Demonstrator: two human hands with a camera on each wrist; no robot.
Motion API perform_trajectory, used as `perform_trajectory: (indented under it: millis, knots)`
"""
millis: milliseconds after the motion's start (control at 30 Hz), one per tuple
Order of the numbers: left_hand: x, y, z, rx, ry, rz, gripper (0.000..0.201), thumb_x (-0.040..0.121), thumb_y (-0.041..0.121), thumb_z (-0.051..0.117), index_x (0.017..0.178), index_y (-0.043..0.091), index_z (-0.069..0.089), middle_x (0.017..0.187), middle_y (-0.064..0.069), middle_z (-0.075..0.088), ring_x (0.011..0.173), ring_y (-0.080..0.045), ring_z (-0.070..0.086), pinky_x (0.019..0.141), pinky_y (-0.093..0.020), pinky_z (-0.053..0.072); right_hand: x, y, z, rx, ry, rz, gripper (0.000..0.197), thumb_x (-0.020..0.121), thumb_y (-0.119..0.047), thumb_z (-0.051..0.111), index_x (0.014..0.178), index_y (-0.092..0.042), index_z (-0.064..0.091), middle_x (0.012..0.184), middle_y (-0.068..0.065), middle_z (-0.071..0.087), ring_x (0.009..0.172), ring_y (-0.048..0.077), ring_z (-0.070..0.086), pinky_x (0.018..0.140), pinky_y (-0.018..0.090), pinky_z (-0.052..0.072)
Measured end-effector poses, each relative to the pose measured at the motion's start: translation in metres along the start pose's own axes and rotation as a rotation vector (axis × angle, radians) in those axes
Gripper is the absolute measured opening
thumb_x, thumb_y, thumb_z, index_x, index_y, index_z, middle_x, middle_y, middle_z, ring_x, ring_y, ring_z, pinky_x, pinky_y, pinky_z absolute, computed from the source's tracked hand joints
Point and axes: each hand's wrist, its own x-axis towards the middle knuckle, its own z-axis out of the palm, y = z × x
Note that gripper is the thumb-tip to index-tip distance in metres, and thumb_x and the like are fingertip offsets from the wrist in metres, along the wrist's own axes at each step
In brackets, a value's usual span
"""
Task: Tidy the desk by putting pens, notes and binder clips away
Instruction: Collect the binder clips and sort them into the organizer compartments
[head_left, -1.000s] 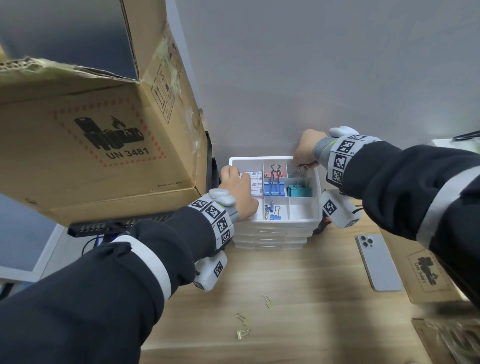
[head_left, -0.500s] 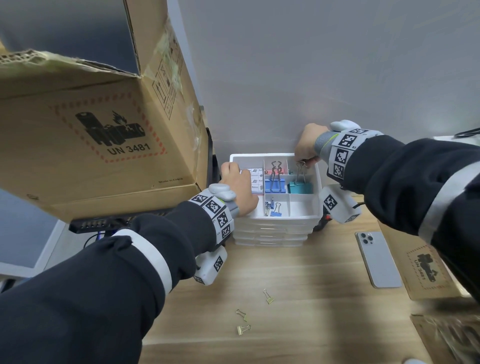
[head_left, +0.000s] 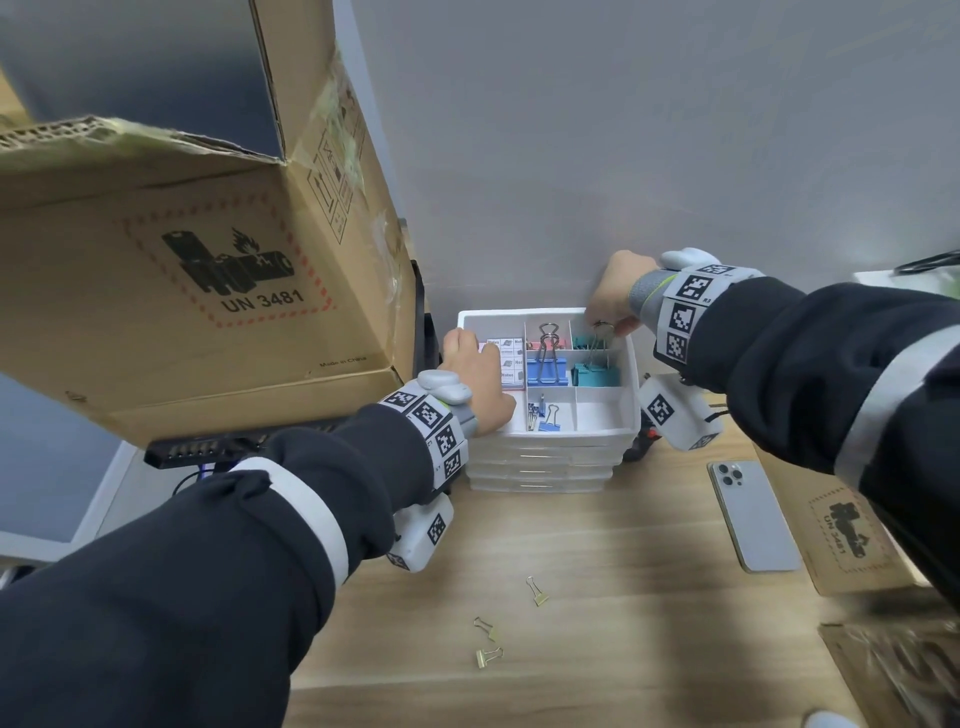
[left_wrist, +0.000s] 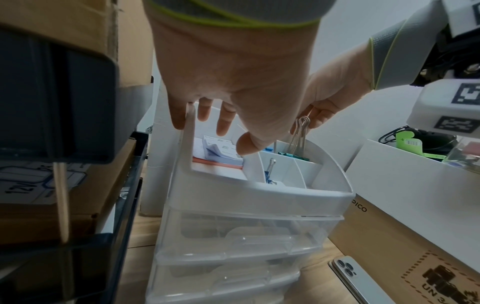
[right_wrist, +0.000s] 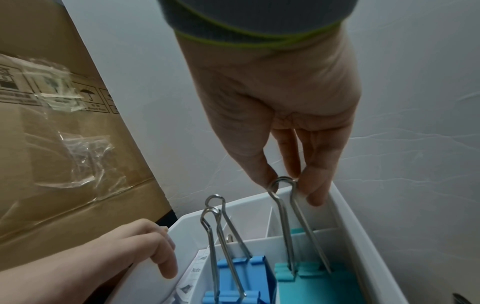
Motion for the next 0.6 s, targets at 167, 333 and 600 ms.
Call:
perform_trajectory:
  millis: [167,333,600]
  knots:
    - [-0.010,0.002,-0.003,0.017,-0.023,-0.009,0.025,0.077,0.027,0.056,0.093,0.016,0.041,0.116,-0.009,0.040,0.109,-0.025,0.043,0.079,-0.038,0.051,-0.010,0.012,-0.003,0.141,0.091,-0.020,0.015,0.086,-0.017,0.054,0.082,-0.004,0.062,0.073,0.012,0.067,0.065,0.029,0.064,0.067,0.029,0.052]
    - [-0.037,0.004,-0.012,0.046,0.072,0.061,0.026,0.081,0.025,0.058,0.102,0.013,0.052,0.115,-0.009,0.046,0.109,-0.028,0.043,0.075,-0.033,0.041,-0.040,0.024,0.002,0.272,0.307,-0.117,0.015,0.080,-0.019,0.056,0.075,-0.006,0.061,0.074,0.011,0.063,0.060,0.026,0.055,0.059,0.030,0.049]
    - [-0.097,-0.011,0.009,-0.057,-0.216,0.171,0.014,0.085,0.027,0.052,0.089,0.015,0.058,0.088,-0.006,0.066,0.075,-0.027,0.061,0.064,-0.034,0.050,-0.111,0.029,0.090,0.336,0.257,-0.705,0.012,0.077,-0.015,0.060,0.077,-0.026,0.064,0.063,-0.010,0.060,0.063,0.017,0.057,0.068,0.034,0.055]
